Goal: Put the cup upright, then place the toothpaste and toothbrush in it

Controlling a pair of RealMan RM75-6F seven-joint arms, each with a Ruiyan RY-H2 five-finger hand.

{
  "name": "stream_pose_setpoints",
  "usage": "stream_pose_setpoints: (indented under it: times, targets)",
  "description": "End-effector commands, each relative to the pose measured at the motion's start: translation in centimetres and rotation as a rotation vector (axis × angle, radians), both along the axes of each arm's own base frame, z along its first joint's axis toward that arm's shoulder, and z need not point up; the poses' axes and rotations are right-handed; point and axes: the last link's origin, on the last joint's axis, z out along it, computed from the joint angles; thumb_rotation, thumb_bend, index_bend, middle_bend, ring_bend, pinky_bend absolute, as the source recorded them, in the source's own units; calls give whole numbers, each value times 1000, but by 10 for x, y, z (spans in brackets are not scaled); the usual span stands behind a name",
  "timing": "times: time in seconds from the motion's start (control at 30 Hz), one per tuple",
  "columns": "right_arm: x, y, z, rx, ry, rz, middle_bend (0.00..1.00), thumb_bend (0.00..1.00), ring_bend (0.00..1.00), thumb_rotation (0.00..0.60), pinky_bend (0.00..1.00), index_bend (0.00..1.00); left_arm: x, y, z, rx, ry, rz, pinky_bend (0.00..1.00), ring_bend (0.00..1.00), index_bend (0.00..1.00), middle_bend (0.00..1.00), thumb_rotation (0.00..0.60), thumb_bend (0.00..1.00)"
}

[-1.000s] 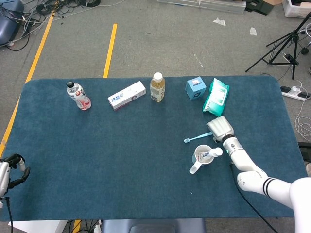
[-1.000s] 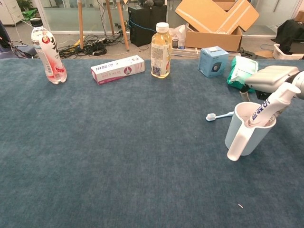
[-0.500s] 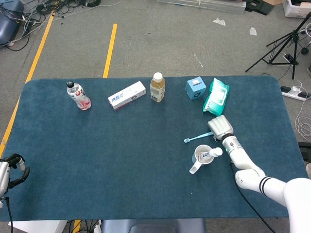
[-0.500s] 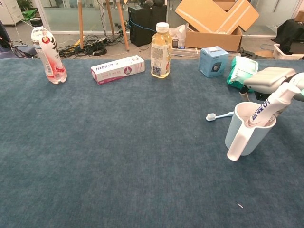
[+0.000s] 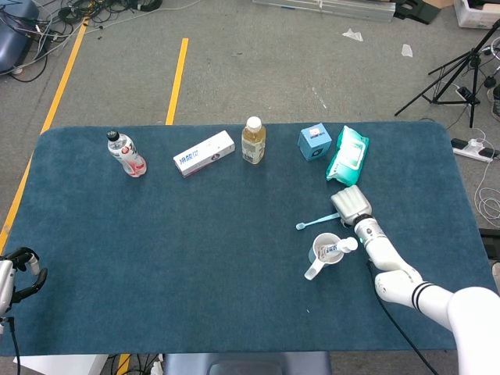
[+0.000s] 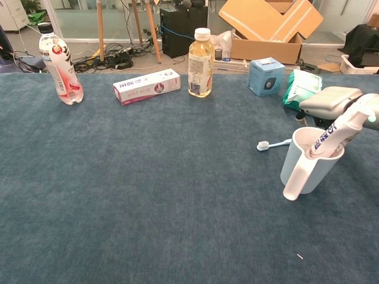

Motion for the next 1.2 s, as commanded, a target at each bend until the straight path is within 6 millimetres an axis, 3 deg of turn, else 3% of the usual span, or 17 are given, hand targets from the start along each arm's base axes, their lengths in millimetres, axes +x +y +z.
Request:
stream_pose_setpoints:
  times: [0.03, 0.57, 1.2]
  targets:
    - [0, 0, 0, 0, 2, 2, 1000, 185, 1000, 600, 1000, 529, 0, 0, 0, 0, 0, 0, 520, 542, 568, 463, 600, 355]
    - [-4, 0, 6, -7, 16, -2, 1000, 208, 1000, 600, 1000, 586, 1, -1, 0, 3, 4, -2, 520, 542, 569, 463, 600, 355]
    - [7, 9, 55, -83, -52, -12, 1000, 217, 1000, 600, 1000, 591, 2, -1, -3, 0, 17, -2, 520, 542, 569, 463, 600, 355]
